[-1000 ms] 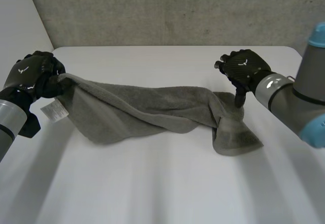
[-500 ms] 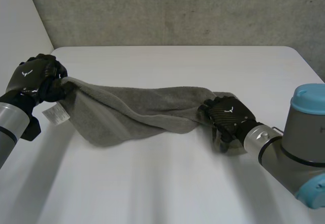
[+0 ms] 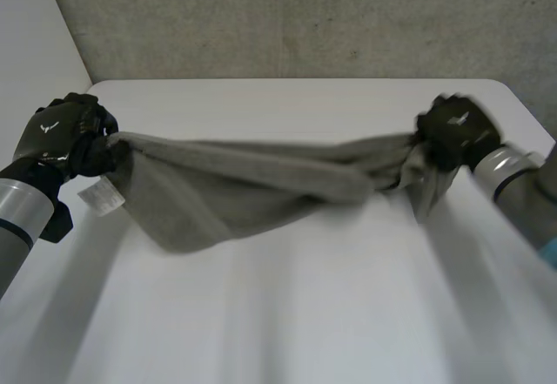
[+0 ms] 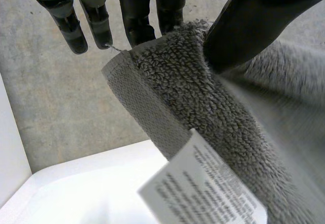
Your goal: Fold the towel.
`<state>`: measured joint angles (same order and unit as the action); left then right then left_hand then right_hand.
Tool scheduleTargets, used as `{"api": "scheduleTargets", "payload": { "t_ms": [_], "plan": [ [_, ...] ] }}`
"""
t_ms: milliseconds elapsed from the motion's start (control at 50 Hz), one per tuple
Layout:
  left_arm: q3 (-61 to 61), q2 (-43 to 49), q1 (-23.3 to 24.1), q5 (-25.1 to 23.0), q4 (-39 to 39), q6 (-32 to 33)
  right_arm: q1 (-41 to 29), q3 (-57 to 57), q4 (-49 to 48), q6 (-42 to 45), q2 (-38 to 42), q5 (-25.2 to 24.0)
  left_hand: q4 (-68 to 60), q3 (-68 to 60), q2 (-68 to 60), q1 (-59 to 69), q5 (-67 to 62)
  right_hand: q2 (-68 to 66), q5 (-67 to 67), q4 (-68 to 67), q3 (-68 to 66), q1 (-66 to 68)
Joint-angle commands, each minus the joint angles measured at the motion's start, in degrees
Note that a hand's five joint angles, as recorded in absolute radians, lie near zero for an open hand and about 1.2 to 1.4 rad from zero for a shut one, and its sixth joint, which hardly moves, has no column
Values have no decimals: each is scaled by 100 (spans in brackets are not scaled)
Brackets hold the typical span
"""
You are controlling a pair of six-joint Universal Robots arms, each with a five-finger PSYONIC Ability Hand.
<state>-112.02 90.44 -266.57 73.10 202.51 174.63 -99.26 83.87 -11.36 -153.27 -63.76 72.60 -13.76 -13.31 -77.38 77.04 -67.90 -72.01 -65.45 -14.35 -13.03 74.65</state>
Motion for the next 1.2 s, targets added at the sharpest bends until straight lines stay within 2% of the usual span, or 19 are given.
{"api": "scheduleTargets", "payload": {
  "t_ms": [20,80,140,180,200,220,240,280,360,380,400,420,440,560,680,860,940,1060,1200],
  "plan": [
    [-31,-8,8,-6,-1,1,662,-890,582,-1276,549,-62,376,331,-262,296,-210,-799,-455,435,303,535],
    [-31,-8,17,-6,-1,1,812,-1066,1004,-1390,778,-80,376,331,-262,296,-210,-799,-455,435,303,535],
    [-31,-8,17,-6,-1,1,1005,-1172,1110,-1944,945,-88,376,331,-262,296,-210,-799,-455,435,303,535],
    [-31,-8,17,-6,-1,1,1154,-1233,1136,-2880,980,-385,376,331,-262,296,-210,-799,-455,435,303,535],
    [-31,-8,17,-6,-1,1,1154,-1233,1136,-2884,980,-387,376,331,-262,296,-210,-799,-455,435,303,535],
    [-31,-8,8,-6,-1,1,1198,-1224,1179,-3197,971,-674,376,331,-262,296,-210,-799,-455,435,303,535],
    [-31,-8,8,-6,-1,1,1198,-1224,1180,-3200,971,-677,376,331,-262,296,-210,-799,-455,435,303,535],
    [-31,-8,8,-6,-1,1,1233,-1163,1267,-3472,866,-1115,376,331,-262,296,-210,-799,-455,435,303,535],
    [-31,-8,8,-6,-1,1,1251,-1084,1303,-3438,698,-1196,376,331,-262,296,-210,-799,-455,435,303,535],
    [-39,-8,8,-6,-1,1,1260,-1005,1294,-3385,638,-1205,376,331,-262,296,-210,1061,1404,435,303,-1324],
    [-39,-8,8,-6,-1,1,1242,-944,1303,-3281,593,-1205,376,331,-262,296,-210,4926,5269,435,303,-5189],
    [-31,-8,17,-6,-1,1,1242,-943,1303,-3279,593,-1205,376,331,-262,296,-210,4965,5308,435,303,-5228],
    [-39,-8,17,-6,-1,1,1207,-865,1329,-3114,550,-1205,376,331,-262,296,-210,6201,6545,435,303,-6465],
    [-75,-8,17,-6,-1,1,1137,-303,1382,-2025,58,-1161,376,331,-262,296,-210,6201,6545,435,303,-6465],
    [-40,-8,8,-6,-1,1,1005,305,1338,-1627,-470,-1090,376,331,-262,296,-210,6201,6545,435,303,-6465],
    [-66,-17,17,-6,-1,1,-259,1166,1110,-1548,-1068,-924,376,331,-262,296,-210,6201,6545,435,303,-6465],
    [-66,-17,17,-6,-1,1,-778,1079,899,-1566,-692,-775,376,331,-262,296,-210,6201,6545,435,303,-6465],
    [-66,-61,17,-6,-1,1,-981,639,679,-1548,110,-414,376,331,-262,296,-210,5537,5880,435,303,-5800],
    [-66,-96,8,-6,-1,1,-1131,-116,661,-1372,1014,-194,376,331,-262,296,-210,3070,3413,435,303,-3333]
  ]
}}
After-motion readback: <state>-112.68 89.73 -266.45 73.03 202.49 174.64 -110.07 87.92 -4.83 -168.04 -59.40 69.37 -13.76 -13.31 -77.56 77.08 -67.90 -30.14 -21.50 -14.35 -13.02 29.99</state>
